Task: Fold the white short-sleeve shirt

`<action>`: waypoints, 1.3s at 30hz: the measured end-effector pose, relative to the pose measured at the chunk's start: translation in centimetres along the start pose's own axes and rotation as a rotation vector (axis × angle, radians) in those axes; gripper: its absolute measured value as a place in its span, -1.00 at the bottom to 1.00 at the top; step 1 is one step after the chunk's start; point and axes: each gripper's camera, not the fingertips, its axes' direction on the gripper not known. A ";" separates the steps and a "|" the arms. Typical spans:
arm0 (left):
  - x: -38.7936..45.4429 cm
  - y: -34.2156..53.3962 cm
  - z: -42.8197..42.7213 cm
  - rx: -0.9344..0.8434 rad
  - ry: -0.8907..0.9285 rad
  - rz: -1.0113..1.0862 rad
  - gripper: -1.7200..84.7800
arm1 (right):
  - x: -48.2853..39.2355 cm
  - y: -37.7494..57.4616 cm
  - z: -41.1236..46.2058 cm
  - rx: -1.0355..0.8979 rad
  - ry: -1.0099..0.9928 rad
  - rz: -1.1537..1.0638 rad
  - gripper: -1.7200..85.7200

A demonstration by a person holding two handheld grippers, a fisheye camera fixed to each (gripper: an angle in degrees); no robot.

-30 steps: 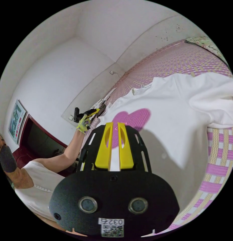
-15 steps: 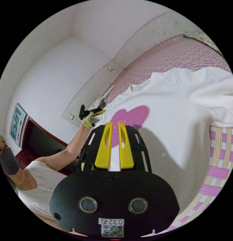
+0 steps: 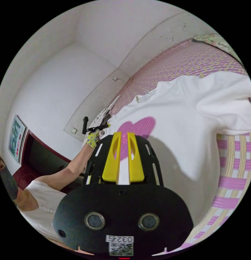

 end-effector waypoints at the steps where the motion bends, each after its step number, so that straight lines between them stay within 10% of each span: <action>1: 1.1 0.0 0.7 -0.004 -0.075 0.026 -0.98 | 0.1 0.1 0.3 0.006 0.005 0.006 -0.85; 5: 1.1 0.8 1.2 -0.013 -0.075 0.024 -0.98 | -0.6 1.2 -0.1 0.015 -0.047 -0.001 -0.85; 14: 11.8 6.8 -8.8 0.410 0.805 0.456 -0.98 | -10.4 18.8 -14.0 0.361 0.066 -0.369 -0.88; 25: 49.0 8.7 -4.8 0.093 0.683 0.887 -0.83 | -6.7 38.6 -14.7 0.392 0.376 -0.015 -0.79; 39: 53.3 8.9 -0.7 0.045 0.424 0.908 -0.94 | -2.4 39.2 -8.6 0.221 0.260 -0.016 -0.67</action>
